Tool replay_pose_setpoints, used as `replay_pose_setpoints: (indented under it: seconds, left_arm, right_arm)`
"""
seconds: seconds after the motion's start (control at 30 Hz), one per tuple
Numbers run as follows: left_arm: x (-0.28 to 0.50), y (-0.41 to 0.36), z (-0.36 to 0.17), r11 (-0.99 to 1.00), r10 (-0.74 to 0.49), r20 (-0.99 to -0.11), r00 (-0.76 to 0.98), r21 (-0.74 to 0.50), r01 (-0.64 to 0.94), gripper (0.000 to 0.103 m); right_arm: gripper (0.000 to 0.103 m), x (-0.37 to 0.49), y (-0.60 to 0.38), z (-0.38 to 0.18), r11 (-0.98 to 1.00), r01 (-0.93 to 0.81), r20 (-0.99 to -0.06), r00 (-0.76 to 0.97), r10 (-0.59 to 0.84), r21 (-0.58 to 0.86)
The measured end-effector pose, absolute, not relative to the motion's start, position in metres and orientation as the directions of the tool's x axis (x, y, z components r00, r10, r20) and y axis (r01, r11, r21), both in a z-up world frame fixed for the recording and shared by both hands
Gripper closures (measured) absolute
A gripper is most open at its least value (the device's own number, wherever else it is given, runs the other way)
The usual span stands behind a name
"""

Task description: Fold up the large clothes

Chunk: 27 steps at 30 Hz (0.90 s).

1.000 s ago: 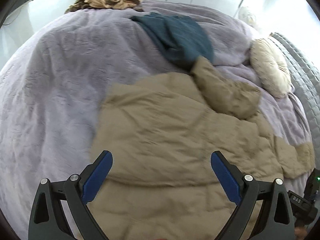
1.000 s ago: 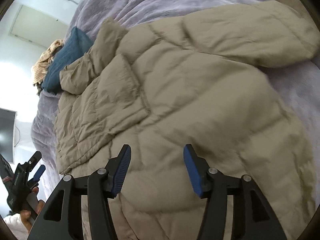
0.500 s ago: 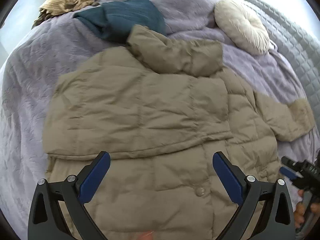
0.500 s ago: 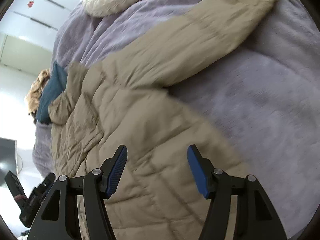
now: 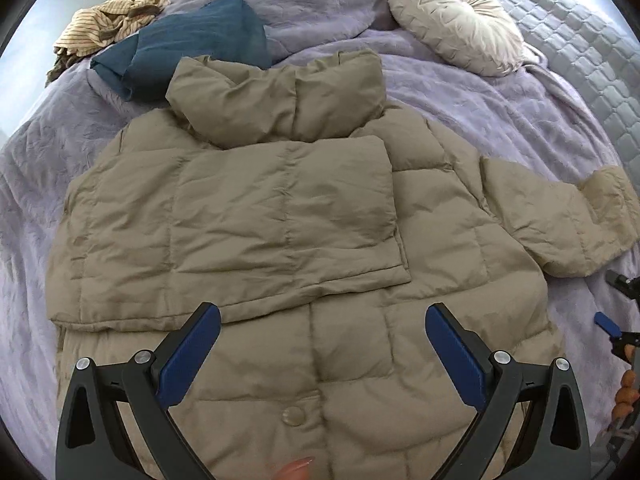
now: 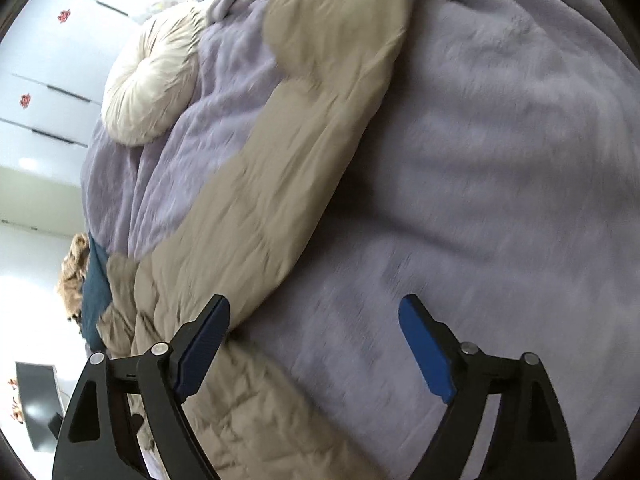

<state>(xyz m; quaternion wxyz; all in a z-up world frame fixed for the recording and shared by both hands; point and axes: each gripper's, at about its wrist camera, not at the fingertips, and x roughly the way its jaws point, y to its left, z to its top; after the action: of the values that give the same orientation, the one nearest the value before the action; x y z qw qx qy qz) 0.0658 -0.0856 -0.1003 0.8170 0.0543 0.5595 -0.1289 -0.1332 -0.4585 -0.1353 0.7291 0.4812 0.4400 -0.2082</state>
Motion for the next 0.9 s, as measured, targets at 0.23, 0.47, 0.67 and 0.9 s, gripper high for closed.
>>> replay_pose_setpoints:
  seconds: [0.23,0.47,0.67,0.9]
  left_arm:
    - [0.065,-0.109,-0.101,0.963,-0.123,-0.926,0.357,-0.024,0.27,0.001]
    - [0.067,-0.126,-0.103,0.955,-0.103,-0.932,0.346,0.006,0.298,0.001]
    - [0.07,-0.128,-0.104,0.956,-0.09,-0.938,0.334,0.013,0.295,0.001]
    - [0.074,-0.12,-0.102,0.953,-0.092,-0.935,0.342,0.017,0.302,0.001]
  right_arm:
    - [0.014,-0.118,-0.496,-0.149,0.376,0.687,-0.779,0.593,0.204,0.622]
    - [0.014,-0.092,-0.534,-0.14,0.315,0.645,-0.712,0.677,0.189,0.696]
    - [0.014,-0.08,-0.567,-0.133,0.259,0.649,-0.692,0.708,0.138,0.715]
    - [0.085,-0.073,-0.575,-0.153,0.089,0.62,-0.623,0.753,0.212,0.78]
